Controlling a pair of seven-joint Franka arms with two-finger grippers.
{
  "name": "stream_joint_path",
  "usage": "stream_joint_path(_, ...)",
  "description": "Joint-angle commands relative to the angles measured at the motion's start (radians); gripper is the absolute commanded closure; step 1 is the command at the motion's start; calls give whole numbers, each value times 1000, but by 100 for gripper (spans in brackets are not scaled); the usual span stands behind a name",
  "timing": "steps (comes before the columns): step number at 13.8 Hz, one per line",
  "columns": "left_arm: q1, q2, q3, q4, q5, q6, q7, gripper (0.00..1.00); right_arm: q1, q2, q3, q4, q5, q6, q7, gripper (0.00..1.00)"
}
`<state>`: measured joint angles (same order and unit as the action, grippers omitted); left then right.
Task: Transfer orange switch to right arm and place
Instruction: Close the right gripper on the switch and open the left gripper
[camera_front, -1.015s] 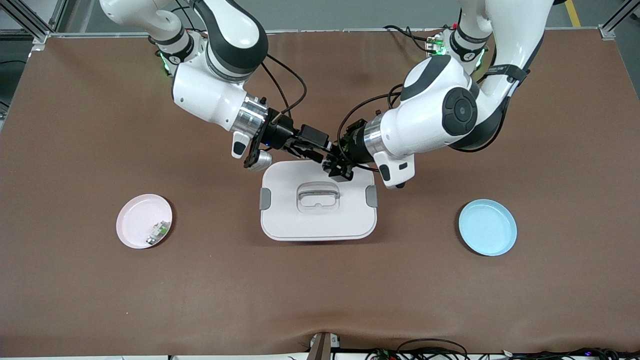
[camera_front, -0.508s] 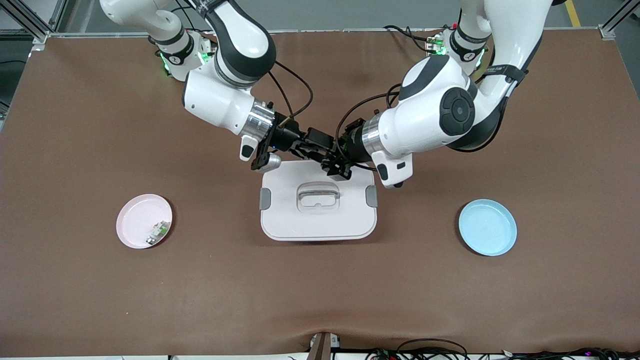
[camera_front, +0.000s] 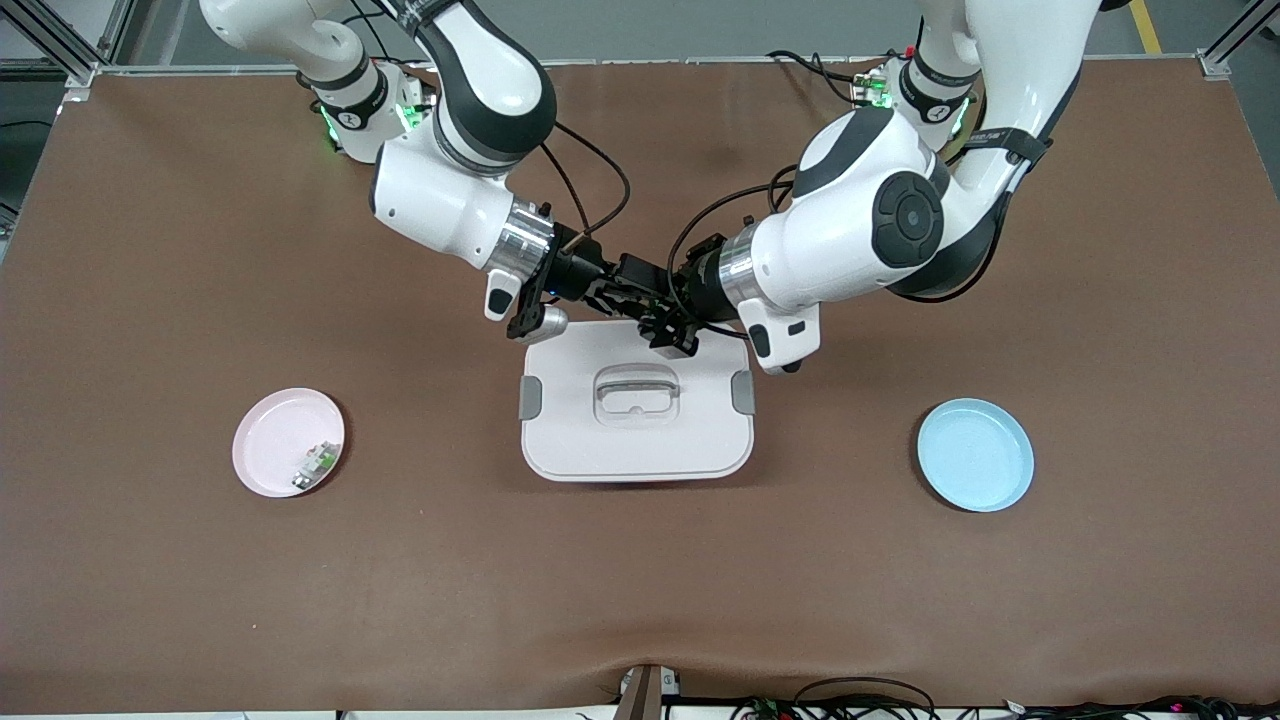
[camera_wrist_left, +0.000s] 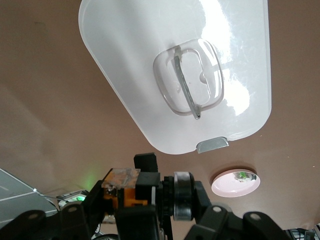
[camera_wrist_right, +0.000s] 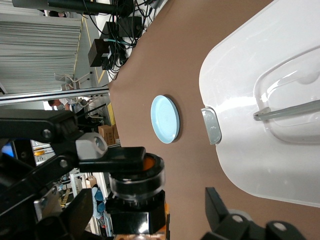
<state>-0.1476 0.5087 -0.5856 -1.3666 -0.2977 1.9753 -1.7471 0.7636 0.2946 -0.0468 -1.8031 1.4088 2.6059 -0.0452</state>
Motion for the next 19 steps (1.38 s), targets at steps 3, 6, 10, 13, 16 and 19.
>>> stream_joint_path(3, -9, 5, 4, 21, -11, -4, -17, 97, 3, -26, 1, -24, -13, -21, 56, 55)
stream_joint_path(6, -9, 5, 6, 21, -11, -4, -17, 97, 2, -38, 1, -24, -13, -47, 135, 63)
stream_joint_path(10, -9, 11, 4, 21, -11, -3, -17, 85, 2, -52, -1, -24, -13, -55, 163, 94)
stream_joint_path(13, -9, 10, 4, 23, -9, -3, -17, 0, 2, -51, -2, -24, -14, -55, 160, 100)
stream_joint_path(16, -6, -4, 4, 23, -9, -9, -18, 0, 2, -51, -2, -22, -14, -55, 160, 100)
stream_joint_path(19, 14, -36, 4, 21, -8, -41, -18, 0, 2, -52, -2, -22, -14, -53, 157, 100)
